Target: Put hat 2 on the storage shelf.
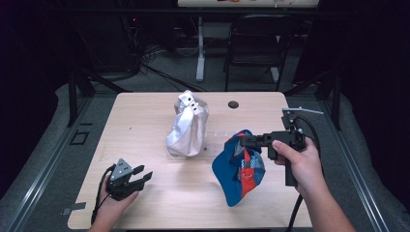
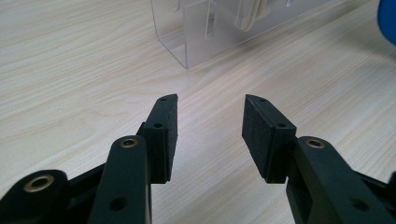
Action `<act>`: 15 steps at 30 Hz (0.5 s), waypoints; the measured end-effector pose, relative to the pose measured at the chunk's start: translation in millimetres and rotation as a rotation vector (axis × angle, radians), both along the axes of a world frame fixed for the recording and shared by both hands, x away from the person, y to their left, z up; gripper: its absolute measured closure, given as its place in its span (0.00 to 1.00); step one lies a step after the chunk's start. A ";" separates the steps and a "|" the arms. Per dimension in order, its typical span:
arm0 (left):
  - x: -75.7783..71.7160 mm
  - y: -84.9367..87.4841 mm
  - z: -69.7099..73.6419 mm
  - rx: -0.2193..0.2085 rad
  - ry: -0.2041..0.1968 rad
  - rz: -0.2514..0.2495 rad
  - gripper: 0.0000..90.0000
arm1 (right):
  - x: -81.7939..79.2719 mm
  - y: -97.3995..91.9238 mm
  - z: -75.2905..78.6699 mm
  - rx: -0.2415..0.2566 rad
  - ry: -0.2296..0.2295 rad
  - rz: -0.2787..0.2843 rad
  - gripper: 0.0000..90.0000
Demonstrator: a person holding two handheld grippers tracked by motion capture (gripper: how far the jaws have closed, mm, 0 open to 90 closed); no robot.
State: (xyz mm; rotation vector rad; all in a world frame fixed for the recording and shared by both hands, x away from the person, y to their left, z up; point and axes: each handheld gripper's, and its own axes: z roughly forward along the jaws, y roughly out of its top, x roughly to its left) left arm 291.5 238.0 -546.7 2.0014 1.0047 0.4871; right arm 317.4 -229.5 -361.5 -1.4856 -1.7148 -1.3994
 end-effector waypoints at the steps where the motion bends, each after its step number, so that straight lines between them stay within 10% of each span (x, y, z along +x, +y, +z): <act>1: 0.0 0.2 0.2 0.001 0.001 0.000 0.63 | 0.4 -1.7 1.9 0.005 0.004 -0.003 0.87; 15: 0.5 0.2 -0.2 0.006 0.003 0.001 0.63 | 8.5 -18.3 29.1 0.047 0.000 -0.049 0.87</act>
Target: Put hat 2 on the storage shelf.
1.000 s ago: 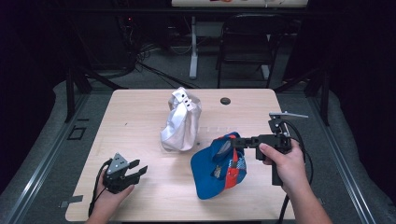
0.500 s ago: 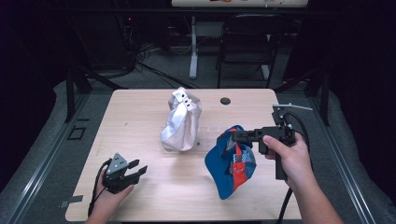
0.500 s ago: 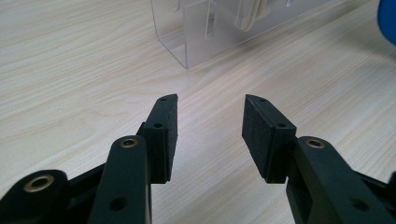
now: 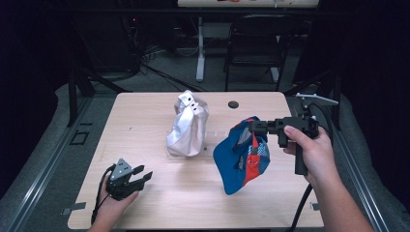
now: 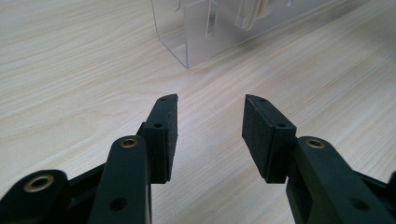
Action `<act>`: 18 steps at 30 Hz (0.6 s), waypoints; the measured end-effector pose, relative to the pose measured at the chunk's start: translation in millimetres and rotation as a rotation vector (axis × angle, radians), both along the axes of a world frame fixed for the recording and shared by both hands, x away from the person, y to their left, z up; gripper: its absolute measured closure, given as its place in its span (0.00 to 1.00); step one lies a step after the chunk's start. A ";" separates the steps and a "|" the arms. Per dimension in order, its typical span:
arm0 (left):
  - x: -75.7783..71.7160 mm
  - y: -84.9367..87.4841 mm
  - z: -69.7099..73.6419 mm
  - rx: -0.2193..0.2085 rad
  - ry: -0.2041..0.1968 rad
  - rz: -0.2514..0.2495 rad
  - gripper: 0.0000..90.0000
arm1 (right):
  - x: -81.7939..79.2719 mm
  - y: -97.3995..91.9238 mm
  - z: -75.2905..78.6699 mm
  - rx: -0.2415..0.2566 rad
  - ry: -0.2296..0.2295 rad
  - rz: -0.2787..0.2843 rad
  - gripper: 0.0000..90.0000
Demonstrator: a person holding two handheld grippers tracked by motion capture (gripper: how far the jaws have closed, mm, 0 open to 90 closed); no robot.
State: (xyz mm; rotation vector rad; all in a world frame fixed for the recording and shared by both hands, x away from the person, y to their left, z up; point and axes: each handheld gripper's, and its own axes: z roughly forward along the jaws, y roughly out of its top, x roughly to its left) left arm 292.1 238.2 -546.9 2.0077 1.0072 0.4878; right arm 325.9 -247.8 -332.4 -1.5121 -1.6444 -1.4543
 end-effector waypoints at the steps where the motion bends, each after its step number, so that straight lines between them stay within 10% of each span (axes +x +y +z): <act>1: 0.1 0.0 -0.1 0.000 -0.001 0.001 0.63 | 1.0 0.1 3.4 0.003 -0.003 -0.007 0.87; 18: 0.6 2.5 -0.2 -0.007 -0.006 0.005 0.63 | 21.3 -3.3 32.2 0.000 -0.020 -0.073 0.87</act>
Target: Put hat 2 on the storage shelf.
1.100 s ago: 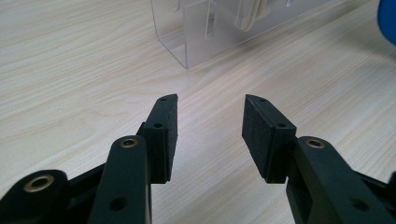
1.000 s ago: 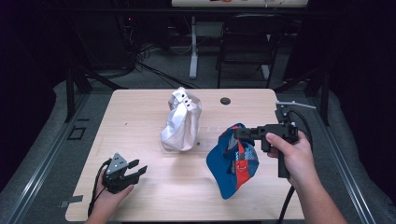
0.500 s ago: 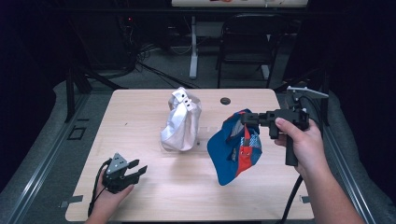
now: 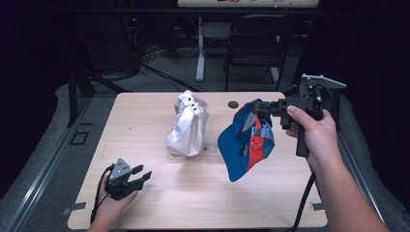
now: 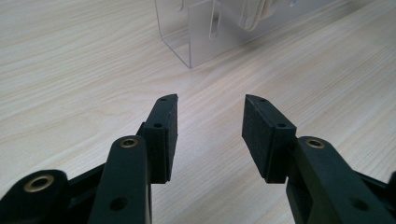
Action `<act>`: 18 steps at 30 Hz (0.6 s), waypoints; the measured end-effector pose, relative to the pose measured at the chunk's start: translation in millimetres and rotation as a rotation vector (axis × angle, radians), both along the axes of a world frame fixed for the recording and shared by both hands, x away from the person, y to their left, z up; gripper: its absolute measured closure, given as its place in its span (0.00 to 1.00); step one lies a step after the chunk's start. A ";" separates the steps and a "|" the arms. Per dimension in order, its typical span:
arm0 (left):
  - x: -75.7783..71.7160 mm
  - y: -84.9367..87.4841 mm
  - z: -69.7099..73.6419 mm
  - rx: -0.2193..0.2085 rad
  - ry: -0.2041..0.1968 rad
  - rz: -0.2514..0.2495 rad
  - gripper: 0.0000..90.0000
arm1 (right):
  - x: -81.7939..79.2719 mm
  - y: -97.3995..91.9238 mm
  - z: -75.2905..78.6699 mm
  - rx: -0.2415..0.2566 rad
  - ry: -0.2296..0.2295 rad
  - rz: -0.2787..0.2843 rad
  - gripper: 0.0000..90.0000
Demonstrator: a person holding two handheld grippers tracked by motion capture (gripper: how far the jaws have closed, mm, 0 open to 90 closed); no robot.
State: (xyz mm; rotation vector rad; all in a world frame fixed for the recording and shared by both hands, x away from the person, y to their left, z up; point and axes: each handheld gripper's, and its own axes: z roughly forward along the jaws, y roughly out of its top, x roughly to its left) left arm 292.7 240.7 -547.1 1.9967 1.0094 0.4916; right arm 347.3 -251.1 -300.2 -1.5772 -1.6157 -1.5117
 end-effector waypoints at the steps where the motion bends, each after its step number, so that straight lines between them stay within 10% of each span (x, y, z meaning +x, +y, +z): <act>1: 0.1 0.0 -0.1 0.000 0.000 0.000 0.63 | 1.2 -0.4 0.2 -0.004 -0.001 0.002 0.87; 18: 3.1 4.4 -2.3 -0.016 -0.006 0.027 0.55 | 32.0 5.4 15.4 -0.026 0.000 -0.089 0.87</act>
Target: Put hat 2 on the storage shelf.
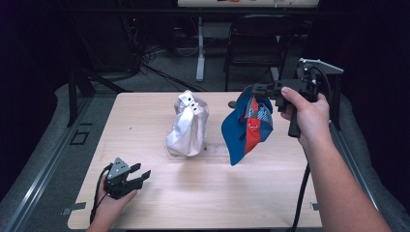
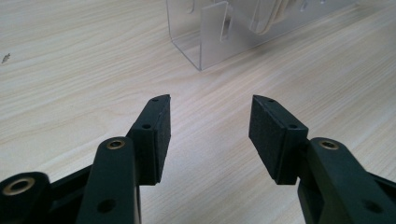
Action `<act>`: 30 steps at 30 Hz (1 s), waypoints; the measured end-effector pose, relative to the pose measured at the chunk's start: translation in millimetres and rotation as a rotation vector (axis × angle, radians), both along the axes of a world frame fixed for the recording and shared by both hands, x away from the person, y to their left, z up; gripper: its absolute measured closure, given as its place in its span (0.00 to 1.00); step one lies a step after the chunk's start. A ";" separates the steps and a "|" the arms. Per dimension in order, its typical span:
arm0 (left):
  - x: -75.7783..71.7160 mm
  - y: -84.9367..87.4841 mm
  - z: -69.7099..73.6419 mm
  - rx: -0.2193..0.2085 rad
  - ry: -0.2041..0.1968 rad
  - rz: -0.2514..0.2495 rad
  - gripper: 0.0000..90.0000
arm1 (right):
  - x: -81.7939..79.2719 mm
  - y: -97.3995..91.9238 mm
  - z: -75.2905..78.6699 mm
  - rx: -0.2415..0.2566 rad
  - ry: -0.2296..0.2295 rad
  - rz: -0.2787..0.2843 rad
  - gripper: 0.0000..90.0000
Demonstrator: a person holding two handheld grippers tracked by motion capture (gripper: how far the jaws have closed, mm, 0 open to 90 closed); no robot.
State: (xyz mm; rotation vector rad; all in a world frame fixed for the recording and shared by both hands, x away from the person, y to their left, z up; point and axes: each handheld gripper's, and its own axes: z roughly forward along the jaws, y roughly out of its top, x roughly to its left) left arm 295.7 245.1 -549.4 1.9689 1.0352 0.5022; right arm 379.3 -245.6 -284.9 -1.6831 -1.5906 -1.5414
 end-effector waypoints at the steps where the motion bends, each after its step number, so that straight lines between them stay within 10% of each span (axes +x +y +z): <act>1: 0.0 0.0 -0.1 0.000 -0.001 0.001 0.54 | 2.8 1.0 0.8 -0.003 0.004 -0.011 0.87; 30: 0.0 4.1 0.7 0.001 -0.005 0.002 0.52 | 42.6 7.9 -21.3 -0.079 0.048 -0.163 0.87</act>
